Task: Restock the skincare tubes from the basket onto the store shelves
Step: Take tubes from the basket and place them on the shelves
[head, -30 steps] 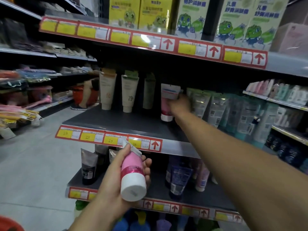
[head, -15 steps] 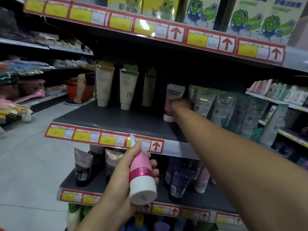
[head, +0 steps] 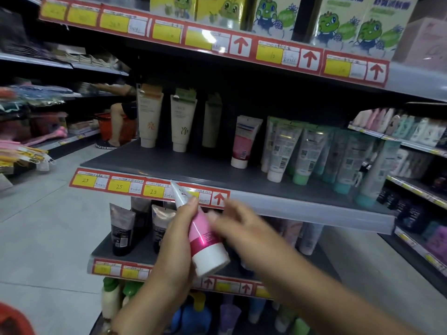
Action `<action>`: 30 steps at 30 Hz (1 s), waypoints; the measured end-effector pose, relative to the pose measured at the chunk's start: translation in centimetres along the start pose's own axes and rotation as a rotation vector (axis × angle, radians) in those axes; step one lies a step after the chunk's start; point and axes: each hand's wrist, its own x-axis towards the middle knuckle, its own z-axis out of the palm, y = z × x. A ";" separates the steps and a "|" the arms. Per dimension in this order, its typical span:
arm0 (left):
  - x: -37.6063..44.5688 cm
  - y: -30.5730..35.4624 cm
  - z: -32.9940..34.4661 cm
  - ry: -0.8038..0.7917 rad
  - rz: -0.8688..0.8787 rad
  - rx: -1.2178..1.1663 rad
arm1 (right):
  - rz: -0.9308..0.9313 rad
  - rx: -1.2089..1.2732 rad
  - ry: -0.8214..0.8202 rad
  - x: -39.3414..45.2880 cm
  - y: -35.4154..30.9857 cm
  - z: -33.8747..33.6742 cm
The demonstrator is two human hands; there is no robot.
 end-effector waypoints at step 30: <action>1.0 1.6 -9.2 -0.040 0.100 1.250 | -0.098 -0.411 0.597 16.1 -2.2 -6.6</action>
